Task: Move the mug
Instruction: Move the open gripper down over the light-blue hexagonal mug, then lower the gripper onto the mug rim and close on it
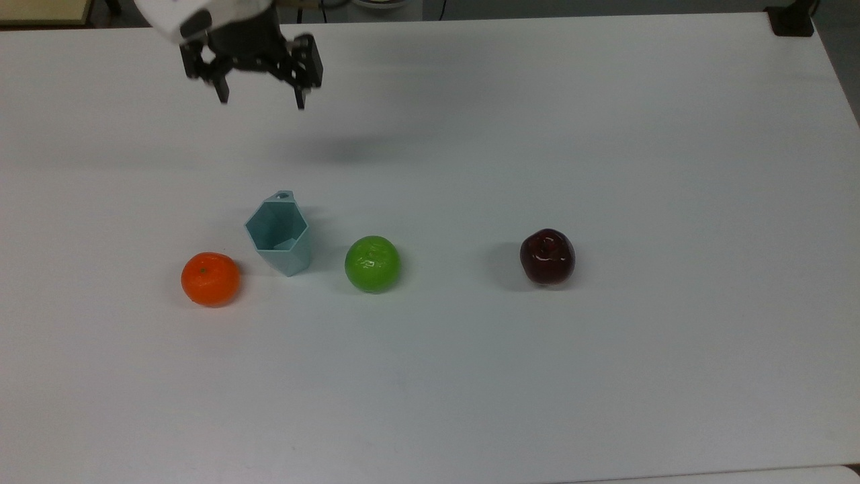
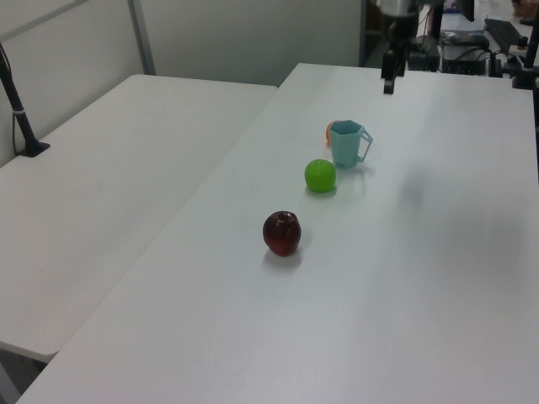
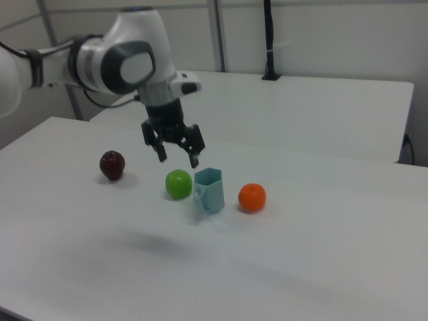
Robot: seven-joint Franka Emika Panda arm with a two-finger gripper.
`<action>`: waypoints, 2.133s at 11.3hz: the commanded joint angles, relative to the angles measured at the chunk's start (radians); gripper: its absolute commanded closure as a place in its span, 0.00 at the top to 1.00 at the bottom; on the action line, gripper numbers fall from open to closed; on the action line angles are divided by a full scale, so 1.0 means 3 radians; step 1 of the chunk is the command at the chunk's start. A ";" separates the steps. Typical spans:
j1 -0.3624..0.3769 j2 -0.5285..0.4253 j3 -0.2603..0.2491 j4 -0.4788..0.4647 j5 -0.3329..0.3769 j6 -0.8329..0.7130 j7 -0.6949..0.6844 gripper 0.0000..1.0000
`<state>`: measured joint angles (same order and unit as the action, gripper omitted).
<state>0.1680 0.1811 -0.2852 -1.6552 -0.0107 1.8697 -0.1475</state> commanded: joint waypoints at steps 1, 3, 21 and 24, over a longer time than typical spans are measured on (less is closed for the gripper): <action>0.0002 0.0249 0.0005 -0.0148 -0.0005 0.0404 -0.0183 1.00; -0.0003 0.0444 0.0005 -0.0158 -0.0031 0.0613 -0.0188 1.00; 0.0048 0.0757 0.0010 -0.0312 -0.0159 0.1064 -0.0071 0.39; 0.0048 0.0757 0.0015 -0.0307 -0.0149 0.1070 -0.0066 0.25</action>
<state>0.1749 0.4234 -0.2830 -1.7199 -0.0384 2.1592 -0.1865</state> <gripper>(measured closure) 0.670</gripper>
